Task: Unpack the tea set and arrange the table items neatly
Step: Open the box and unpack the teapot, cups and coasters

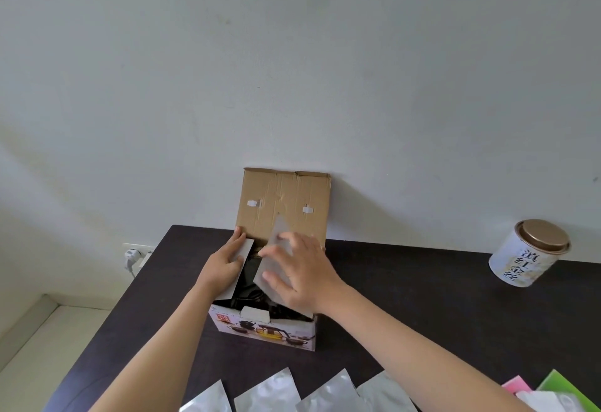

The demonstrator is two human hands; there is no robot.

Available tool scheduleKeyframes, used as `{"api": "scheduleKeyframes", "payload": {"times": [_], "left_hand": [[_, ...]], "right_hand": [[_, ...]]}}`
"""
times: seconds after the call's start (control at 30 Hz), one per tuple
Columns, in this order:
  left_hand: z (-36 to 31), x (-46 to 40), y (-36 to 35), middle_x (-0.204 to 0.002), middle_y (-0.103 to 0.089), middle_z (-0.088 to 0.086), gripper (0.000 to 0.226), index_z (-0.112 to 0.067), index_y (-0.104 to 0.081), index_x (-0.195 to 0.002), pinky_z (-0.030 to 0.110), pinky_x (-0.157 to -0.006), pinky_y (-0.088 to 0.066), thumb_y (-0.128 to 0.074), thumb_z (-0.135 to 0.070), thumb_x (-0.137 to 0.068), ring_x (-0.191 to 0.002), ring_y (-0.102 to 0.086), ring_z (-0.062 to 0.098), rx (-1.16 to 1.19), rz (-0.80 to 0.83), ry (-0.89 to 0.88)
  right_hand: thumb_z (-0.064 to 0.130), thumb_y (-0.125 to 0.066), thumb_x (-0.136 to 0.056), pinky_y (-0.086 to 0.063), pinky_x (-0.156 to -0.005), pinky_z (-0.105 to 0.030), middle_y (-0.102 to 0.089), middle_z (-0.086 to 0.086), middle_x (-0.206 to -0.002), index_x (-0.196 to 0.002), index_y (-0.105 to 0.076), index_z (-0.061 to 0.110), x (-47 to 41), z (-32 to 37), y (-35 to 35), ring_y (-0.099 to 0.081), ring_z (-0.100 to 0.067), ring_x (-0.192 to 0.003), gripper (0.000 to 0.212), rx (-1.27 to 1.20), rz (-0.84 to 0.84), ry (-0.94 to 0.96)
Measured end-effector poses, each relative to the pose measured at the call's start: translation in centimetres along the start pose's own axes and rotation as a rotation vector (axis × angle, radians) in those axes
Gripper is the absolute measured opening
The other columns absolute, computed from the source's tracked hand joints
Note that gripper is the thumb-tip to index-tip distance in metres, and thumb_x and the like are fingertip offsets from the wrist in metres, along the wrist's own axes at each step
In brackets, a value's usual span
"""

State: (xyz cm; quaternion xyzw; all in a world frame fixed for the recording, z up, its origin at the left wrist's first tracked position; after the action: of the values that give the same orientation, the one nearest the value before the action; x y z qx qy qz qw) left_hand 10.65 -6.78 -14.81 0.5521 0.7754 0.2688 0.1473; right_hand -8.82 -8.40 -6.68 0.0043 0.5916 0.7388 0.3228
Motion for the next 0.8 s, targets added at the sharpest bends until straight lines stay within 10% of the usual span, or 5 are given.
{"api": "scheduleKeyframes", "payload": {"times": [0.23,0.43,0.6,0.67,0.8], "left_hand": [[-0.1,0.2,-0.5,-0.153,-0.009,-0.027,0.056,-0.026,-0.026,-0.149,0.027,-0.104,-0.031,-0.044,-0.017,-0.097,-0.137,-0.034,0.011,-0.159,0.004,-0.067],[-0.1,0.3,-0.7,-0.153,-0.006,-0.03,0.055,-0.03,-0.024,-0.149,0.029,-0.097,-0.037,-0.042,-0.024,-0.098,-0.135,-0.038,0.012,-0.22,-0.019,-0.074],[-0.5,0.6,-0.8,-0.151,-0.008,-0.033,0.053,-0.032,-0.027,-0.148,0.029,-0.091,-0.041,-0.041,-0.027,-0.097,-0.13,-0.043,0.011,-0.232,-0.064,-0.048],[-0.6,0.7,-0.8,-0.151,-0.008,-0.033,0.053,-0.033,-0.028,-0.148,0.029,-0.088,-0.042,-0.042,-0.027,-0.097,-0.128,-0.046,0.012,-0.241,-0.073,-0.042],[-0.8,0.8,-0.9,-0.151,-0.01,-0.032,0.053,-0.033,-0.029,-0.147,0.029,-0.089,-0.042,-0.042,-0.026,-0.097,-0.128,-0.045,0.012,-0.242,-0.081,-0.039]], "right_hand": [[0.044,-0.046,-0.094,-0.048,-0.078,-0.025,-0.057,0.01,-0.104,-0.109,-0.047,0.026,7.1,-4.7,5.4,-0.059,-0.012,-0.093,0.023,-0.575,-0.353,-0.167],[0.037,-0.057,-0.087,-0.048,-0.073,-0.02,-0.062,0.009,-0.088,-0.094,-0.052,0.022,14.0,-9.4,5.9,-0.062,-0.011,-0.09,0.018,-0.581,-0.409,-0.492],[0.036,-0.059,-0.09,-0.05,-0.085,-0.037,-0.063,0.004,-0.103,-0.096,-0.05,0.025,16.3,-11.2,3.9,-0.06,-0.011,-0.101,0.016,-0.417,-0.109,-0.726],[0.049,-0.052,-0.091,-0.025,-0.112,-0.051,-0.043,-0.004,-0.144,-0.113,-0.05,0.028,16.5,-11.4,2.1,-0.034,-0.02,-0.138,0.03,-0.273,0.136,-0.835],[0.06,-0.036,-0.093,0.007,-0.111,-0.06,0.006,-0.005,-0.161,-0.144,-0.032,0.028,14.7,-9.5,-0.8,0.009,-0.025,-0.147,0.06,-0.165,0.397,-0.797]]}}
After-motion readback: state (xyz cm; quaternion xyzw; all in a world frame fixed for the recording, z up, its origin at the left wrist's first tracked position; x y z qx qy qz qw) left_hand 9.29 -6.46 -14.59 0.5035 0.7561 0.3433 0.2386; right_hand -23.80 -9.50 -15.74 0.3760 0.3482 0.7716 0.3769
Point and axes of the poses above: each hand's wrist, its own x-axis away from the middle knuckle, its own y-axis out of the back of the hand, z = x × y, the point moved 6 cm from there along -x, towards the middle knuckle
